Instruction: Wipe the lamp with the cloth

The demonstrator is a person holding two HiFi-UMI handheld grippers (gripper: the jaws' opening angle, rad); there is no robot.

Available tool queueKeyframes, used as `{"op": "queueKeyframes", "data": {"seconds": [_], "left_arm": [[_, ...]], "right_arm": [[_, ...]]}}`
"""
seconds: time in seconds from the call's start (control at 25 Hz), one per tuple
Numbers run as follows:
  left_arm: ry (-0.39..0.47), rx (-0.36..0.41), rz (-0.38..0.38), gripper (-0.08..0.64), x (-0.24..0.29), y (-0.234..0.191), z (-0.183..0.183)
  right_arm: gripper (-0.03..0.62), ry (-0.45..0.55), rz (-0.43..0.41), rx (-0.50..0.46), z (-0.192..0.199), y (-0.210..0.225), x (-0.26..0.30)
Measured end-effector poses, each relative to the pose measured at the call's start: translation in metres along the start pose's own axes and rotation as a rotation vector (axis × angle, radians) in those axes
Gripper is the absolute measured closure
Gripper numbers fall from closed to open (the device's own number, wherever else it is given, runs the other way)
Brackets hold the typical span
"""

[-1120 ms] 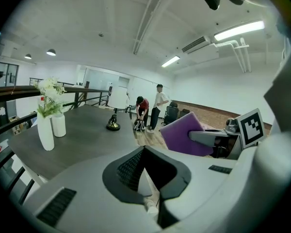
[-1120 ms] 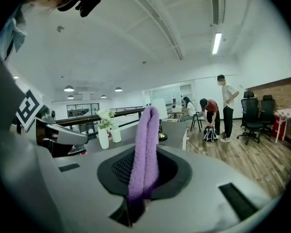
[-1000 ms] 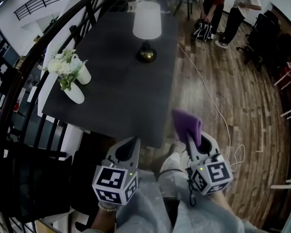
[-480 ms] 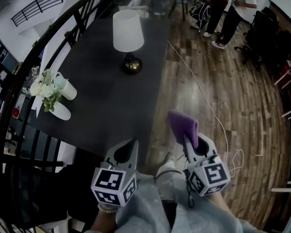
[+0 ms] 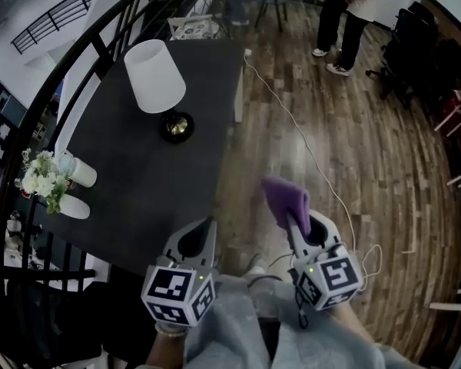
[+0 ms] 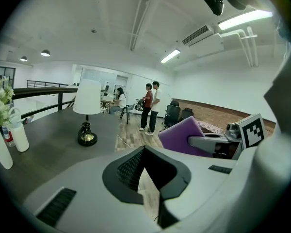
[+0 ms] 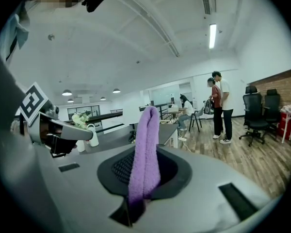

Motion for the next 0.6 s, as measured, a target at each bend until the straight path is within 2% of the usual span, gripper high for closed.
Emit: {"op": "queueKeyframes", "data": {"seconds": [0.28,0.6], "left_arm": [[0.007,0.016,-0.025,0.558,0.044,0.026,-0.019],[0.001,0.04,-0.009,0.558,0.072,0.033,-0.034]], "right_arm": [[0.541,0.002,-0.023,-0.013,-0.009,0.059,0.011],[0.541,0.009,0.015,0.028,-0.011,0.091,0.014]]}}
Point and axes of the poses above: the fingertips, and each gripper's own axes: x forward along the fingers, y to its right, z out of its underside, the point moved 1 cm from there along -x, backward along the fingers, and after that the axes turned 3 degrees about x, right-handed, at the moved point
